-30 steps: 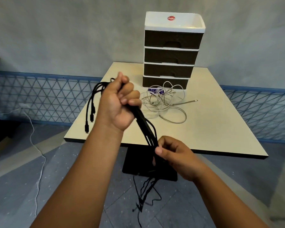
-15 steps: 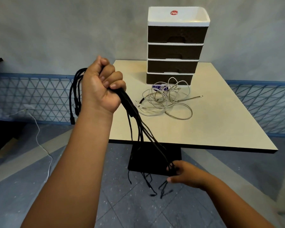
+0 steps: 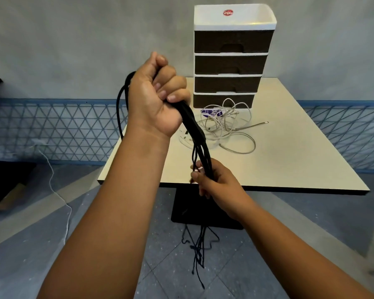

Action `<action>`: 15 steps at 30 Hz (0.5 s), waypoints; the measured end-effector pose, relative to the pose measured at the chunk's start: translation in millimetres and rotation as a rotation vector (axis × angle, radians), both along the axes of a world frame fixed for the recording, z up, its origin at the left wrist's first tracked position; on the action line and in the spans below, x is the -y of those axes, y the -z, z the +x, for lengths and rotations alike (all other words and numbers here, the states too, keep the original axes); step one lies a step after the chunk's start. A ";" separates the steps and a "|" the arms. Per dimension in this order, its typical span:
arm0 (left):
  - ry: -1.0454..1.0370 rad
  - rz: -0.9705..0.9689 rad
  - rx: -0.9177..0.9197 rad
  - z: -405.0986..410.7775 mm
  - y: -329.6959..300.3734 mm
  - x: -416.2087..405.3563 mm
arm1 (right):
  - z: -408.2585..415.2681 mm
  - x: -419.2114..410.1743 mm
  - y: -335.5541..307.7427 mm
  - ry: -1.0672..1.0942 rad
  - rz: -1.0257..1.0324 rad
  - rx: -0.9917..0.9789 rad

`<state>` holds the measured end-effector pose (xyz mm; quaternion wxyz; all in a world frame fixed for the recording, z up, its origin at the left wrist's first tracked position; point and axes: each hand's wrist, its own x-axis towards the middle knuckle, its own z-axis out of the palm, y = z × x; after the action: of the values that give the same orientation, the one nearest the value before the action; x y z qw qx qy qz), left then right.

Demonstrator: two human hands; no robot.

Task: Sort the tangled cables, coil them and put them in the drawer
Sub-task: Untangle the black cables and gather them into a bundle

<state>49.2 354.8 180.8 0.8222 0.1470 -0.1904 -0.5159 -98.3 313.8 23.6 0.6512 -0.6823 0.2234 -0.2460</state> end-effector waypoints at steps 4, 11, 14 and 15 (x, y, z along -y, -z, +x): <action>-0.030 -0.006 -0.042 14.1 -1.4 -2.8 | -14.2 6.5 9.0 -0.109 0.034 -0.101; -0.004 -0.047 -0.117 10.2 5.3 -1.2 | -9.3 6.3 -2.8 -0.194 0.096 -0.071; 0.001 -0.046 -0.093 -3.2 5.7 3.5 | -0.5 6.5 -9.4 -0.177 0.034 -0.041; -0.003 -0.046 -0.093 -6.1 5.1 4.5 | 0.3 6.4 -9.5 -0.199 -0.011 -0.050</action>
<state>43.1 350.2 175.7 0.8341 0.1044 -0.1636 -0.5163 -98.0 307.4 33.1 0.6628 -0.7106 0.1693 -0.1645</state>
